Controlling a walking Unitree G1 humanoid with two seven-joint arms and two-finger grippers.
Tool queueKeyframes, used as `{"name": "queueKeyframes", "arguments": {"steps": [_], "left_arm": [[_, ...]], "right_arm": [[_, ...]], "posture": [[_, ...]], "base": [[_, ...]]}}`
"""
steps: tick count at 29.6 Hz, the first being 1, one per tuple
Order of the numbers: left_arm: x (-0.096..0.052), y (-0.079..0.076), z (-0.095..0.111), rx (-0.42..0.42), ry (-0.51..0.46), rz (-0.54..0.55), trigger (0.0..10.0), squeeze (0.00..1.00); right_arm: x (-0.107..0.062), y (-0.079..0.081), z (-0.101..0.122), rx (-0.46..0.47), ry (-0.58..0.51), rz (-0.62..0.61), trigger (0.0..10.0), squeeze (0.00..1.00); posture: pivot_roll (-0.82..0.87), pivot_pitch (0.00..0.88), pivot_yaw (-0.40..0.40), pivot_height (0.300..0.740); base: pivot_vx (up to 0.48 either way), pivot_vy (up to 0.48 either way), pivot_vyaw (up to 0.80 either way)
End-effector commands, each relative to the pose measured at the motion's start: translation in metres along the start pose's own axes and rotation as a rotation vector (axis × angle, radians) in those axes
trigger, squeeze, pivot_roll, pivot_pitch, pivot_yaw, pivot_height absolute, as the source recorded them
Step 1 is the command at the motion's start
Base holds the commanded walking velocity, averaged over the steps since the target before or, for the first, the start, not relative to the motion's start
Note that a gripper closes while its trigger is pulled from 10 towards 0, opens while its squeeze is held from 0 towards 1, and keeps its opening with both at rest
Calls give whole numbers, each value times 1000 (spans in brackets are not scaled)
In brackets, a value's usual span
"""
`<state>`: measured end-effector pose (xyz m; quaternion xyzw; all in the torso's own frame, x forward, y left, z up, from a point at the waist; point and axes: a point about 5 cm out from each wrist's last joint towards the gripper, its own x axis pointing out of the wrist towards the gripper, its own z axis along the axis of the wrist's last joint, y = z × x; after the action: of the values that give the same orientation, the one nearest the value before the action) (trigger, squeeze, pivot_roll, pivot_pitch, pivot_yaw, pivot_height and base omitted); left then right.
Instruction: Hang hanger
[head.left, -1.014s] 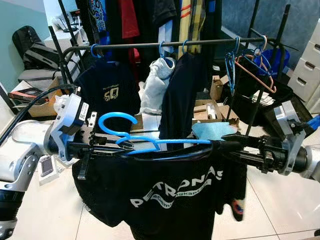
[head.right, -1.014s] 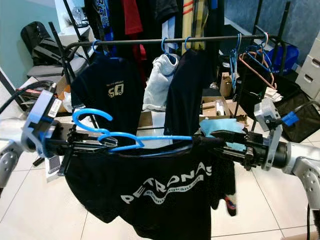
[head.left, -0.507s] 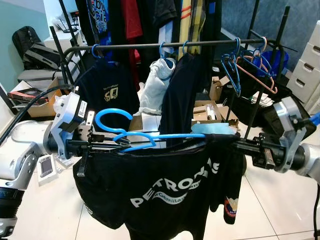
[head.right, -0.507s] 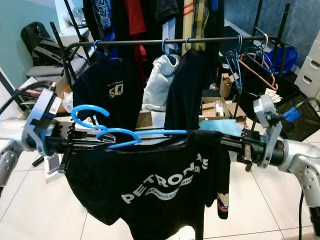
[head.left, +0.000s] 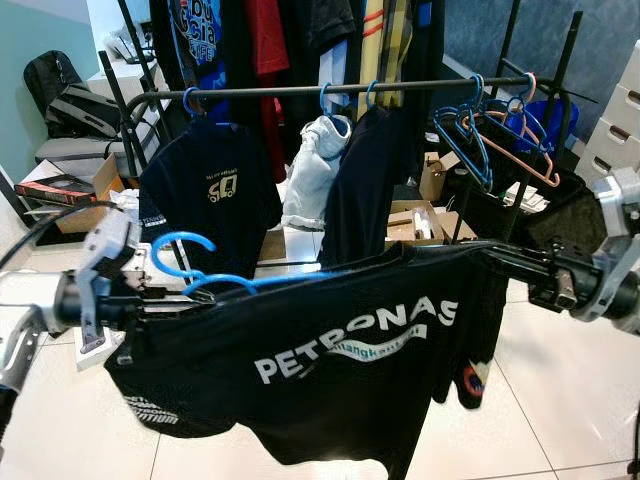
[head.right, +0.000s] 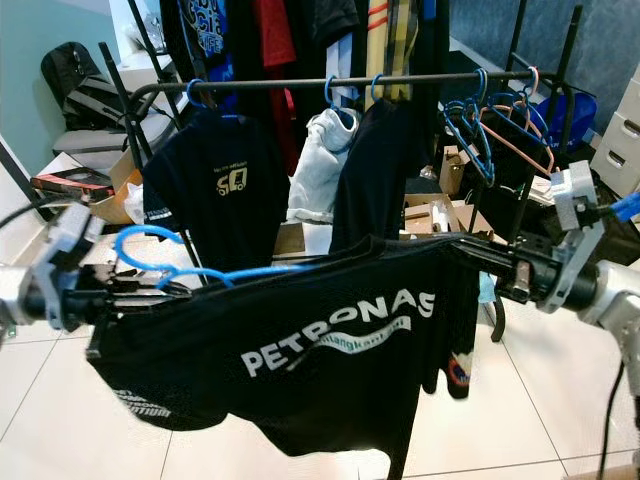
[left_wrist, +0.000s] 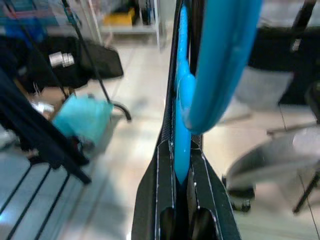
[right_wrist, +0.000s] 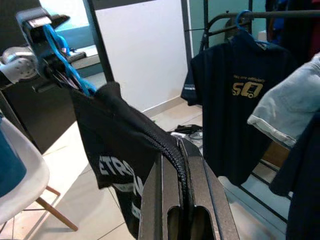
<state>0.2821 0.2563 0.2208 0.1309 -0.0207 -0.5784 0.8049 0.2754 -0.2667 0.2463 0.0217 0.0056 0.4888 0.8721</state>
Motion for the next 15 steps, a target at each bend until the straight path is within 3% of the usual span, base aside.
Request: {"name": "queueKeyframes", "arguments": {"steps": [1,2,5,6,8,10,13,14,15], "left_arm": [[-15,0,9,-26,-83,46,10000,0],[-15,0,9,-26,-83,46,10000,0],[0,-5,36,-12,-349,-4,10000,0],[0,-5,36,-12,-349,-4,10000,0],[9,-7,48,0,-476,-17,10000,0],[14,-6,54,8,-534,-10,10000,0],[33,1,60,3,-622,88,10000,0],[56,7,68,-52,-745,204,10000,0],[56,7,68,-52,-745,204,10000,0]], "right_arm": [[-11,-5,2,-23,4,-91,0,0],[-11,-5,2,-23,4,-91,0,0],[5,2,-16,18,42,-65,0,0],[5,2,-16,18,42,-65,0,0],[18,6,-21,34,37,-35,0,0],[26,8,-22,35,23,-18,0,0],[38,11,-22,35,-3,-2,0,0],[49,12,-22,33,-27,0,0,0],[49,12,-22,33,-27,0,0,0]], "posture": [[-140,0,57,740],[-140,0,57,740],[-142,0,55,740],[-142,0,55,740],[-143,0,55,740],[-143,0,55,740],[-131,0,55,740],[-129,0,52,740],[-129,0,52,740]], "base": [[0,0,0],[0,0,0],[0,0,0],[0,0,0],[0,0,0],[0,0,0],[0,0,0],[0,0,0],[0,0,0]]}}
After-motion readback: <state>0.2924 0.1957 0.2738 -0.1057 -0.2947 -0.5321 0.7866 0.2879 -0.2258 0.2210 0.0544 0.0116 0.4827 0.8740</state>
